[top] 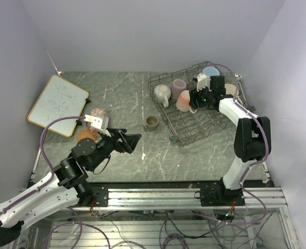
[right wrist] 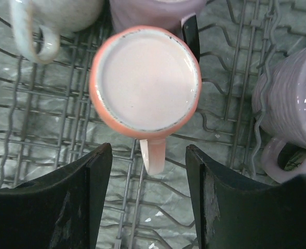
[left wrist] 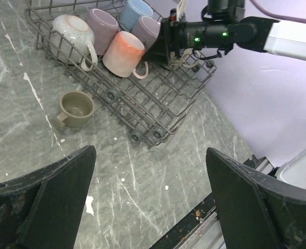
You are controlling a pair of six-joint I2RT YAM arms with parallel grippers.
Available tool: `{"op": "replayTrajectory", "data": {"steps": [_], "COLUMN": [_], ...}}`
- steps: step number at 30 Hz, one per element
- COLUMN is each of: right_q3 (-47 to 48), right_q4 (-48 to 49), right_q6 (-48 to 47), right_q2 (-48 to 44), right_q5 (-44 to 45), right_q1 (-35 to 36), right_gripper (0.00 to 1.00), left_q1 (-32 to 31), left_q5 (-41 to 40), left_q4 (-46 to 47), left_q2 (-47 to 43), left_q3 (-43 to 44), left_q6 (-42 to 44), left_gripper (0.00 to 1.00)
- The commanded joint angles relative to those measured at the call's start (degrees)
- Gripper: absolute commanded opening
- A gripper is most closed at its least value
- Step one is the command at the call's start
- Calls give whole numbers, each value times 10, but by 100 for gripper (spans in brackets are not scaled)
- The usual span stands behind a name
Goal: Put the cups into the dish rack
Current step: Turn the cup upside down in the dish rack, then adjust the cup in the dish rack.
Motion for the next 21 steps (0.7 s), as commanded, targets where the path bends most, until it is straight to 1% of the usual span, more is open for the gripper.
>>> {"op": "replayTrajectory", "data": {"steps": [1, 8, 16, 21], "right_q3": [-14, -41, -71, -97], "right_q4": [8, -7, -26, -12], "right_q6": [14, 42, 84, 118], "right_q2": [-51, -143, -256, -323], "right_q5": [-41, -110, -194, -255], "right_q1": [-4, -4, -4, -4], "right_gripper": [58, 58, 59, 59], "left_q1": [2, 2, 2, 3], "left_q5": [-26, -70, -130, -140], "left_q4": [-10, -46, -99, -108], "left_q2": [11, 47, 88, 115], "left_q3": [26, 46, 90, 111], "left_q6": [20, 45, 75, 91], "left_gripper": [97, 97, 97, 97]}}
